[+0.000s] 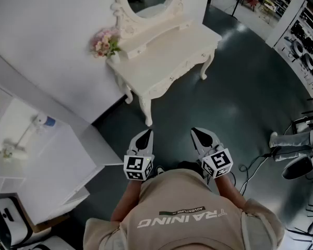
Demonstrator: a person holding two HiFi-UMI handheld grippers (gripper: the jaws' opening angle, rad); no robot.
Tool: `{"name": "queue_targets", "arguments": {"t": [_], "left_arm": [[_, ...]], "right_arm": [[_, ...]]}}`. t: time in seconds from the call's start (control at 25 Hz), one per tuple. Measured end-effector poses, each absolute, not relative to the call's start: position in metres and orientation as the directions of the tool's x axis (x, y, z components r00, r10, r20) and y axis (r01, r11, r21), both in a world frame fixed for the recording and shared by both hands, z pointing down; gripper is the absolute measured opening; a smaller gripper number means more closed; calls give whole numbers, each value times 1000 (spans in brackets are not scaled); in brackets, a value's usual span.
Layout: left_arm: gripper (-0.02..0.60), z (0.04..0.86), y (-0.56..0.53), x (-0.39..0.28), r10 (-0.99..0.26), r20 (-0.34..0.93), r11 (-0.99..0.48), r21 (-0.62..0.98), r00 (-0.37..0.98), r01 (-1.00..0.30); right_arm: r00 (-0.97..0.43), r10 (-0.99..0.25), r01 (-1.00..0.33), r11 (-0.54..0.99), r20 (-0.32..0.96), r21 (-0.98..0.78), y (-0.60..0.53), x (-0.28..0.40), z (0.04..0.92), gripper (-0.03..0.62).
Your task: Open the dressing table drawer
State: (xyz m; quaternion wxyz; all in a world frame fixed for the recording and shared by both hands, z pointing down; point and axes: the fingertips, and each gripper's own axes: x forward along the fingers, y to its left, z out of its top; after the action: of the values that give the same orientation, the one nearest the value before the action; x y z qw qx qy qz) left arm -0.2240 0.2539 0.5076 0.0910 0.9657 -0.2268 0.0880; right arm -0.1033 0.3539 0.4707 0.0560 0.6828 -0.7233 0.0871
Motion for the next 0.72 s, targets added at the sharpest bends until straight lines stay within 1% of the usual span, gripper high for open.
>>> {"name": "queue_targets", "arguments": {"t": [0.28, 0.52, 0.72], "left_arm": [[18, 506, 239, -229, -424, 204, -880, 135, 882, -454], [18, 513, 234, -232, -417, 222, -874, 168, 881, -456], [18, 518, 227, -219, -399, 241, -877, 184, 885, -445]], "right_arm": [[-38, -987, -999, 32, 159, -42, 339, -105, 461, 2], [-30, -980, -998, 20, 197, -55, 339, -108, 465, 2], [-34, -974, -999, 25, 224, -43, 335, -104, 471, 2]]}}
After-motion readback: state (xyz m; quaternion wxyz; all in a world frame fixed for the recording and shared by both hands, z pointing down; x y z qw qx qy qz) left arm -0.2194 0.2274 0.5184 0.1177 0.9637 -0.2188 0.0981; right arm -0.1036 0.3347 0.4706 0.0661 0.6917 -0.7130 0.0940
